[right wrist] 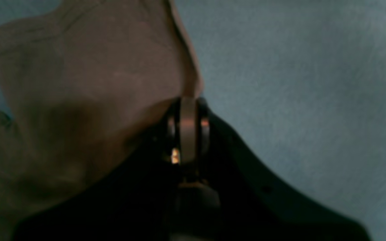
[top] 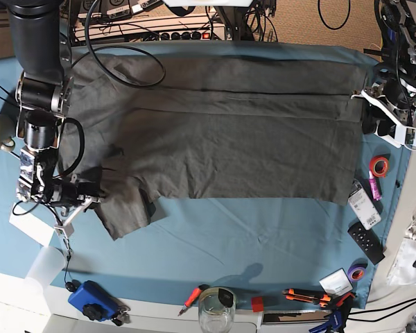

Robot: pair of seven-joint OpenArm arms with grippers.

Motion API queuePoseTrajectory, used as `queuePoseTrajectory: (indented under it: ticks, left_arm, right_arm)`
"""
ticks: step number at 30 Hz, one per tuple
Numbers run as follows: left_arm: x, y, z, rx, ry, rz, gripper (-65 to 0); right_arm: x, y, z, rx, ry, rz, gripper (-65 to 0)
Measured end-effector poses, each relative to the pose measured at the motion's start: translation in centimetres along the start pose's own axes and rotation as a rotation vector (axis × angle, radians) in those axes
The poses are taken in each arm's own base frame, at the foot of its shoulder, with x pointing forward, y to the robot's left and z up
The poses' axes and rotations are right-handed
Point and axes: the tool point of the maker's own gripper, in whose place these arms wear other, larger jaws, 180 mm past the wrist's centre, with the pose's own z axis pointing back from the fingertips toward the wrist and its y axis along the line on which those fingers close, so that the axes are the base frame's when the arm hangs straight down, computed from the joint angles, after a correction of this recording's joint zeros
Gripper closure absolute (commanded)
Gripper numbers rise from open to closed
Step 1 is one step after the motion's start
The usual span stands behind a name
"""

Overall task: Fold the T-shirt properly
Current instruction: 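Grasp the hem corner with the right gripper and drag it toward the collar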

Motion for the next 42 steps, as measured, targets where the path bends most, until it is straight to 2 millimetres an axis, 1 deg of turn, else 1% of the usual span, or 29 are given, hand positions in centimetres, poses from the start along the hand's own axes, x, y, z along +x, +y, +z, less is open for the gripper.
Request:
queuePoseTrajectory:
  ticks: [3,6,10,12,14,17,22,24,27,30,34,37,39,42]
  left_arm:
    - [0.0,0.0,0.0,0.000,0.000,0.000,-21.8]
    - [0.0,0.0,0.0,0.000,0.000,0.000,-21.7]
    - [0.0,0.0,0.0,0.000,-0.002,0.000,-21.8]
    - [0.1,0.0,0.0,0.000,-0.005,0.001,-21.7]
    - [0.1,0.0,0.0,0.000,-0.004,0.000,-21.8]
    - [0.1,0.0,0.0,0.000,-0.004,0.000,-21.8]
    - [0.1,0.0,0.0,0.000,-0.004,0.000,-21.7]
    - [0.1,0.0,0.0,0.000,-0.004,0.000,-21.8]
    - [0.1,0.0,0.0,0.001,-0.004,0.000,-21.8]
    - [0.1,0.0,0.0,0.000,-0.004,0.000,-21.7]
    - [0.1,0.0,0.0,0.000,-0.004,0.001,-21.7]
    - [0.1,0.0,0.0,0.000,-0.004,0.000,-21.8]
    - [0.1,0.0,0.0,-0.001,-0.004,0.000,-21.7]
    - [0.1,0.0,0.0,0.000,-0.004,0.000,-21.7]
  right_arm:
    - [-0.8,-0.4,0.8,0.023,0.039,-0.036,0.0]
    - [-1.2,-0.8,1.7,0.039,0.068,-0.062,0.0]
    - [-1.6,-1.0,2.9,0.080,0.094,-0.104,0.0]
    - [-1.4,-0.5,3.4,0.116,0.094,-0.109,0.0]
    - [-1.3,0.4,3.8,0.169,0.104,-0.114,0.0]
    - [-1.9,1.6,4.1,0.232,0.141,-0.133,0.0]
    - [-2.4,2.0,4.3,0.258,0.173,-0.138,0.0]
    - [-3.0,2.3,4.5,0.274,0.208,-0.138,0.0]
    - [-2.5,3.1,4.7,0.331,0.163,-0.167,0.0]
    - [-3.3,2.7,4.8,0.316,0.170,-0.153,0.0]
    - [-5.9,1.5,5.2,0.274,0.200,-0.121,0.0]
    - [-7.0,1.2,5.8,0.259,0.178,-0.099,0.0]
    - [-6.9,1.2,6.6,0.262,0.127,-0.092,0.0]
    - [-6.2,0.9,8.7,0.258,0.026,-0.072,0.0]
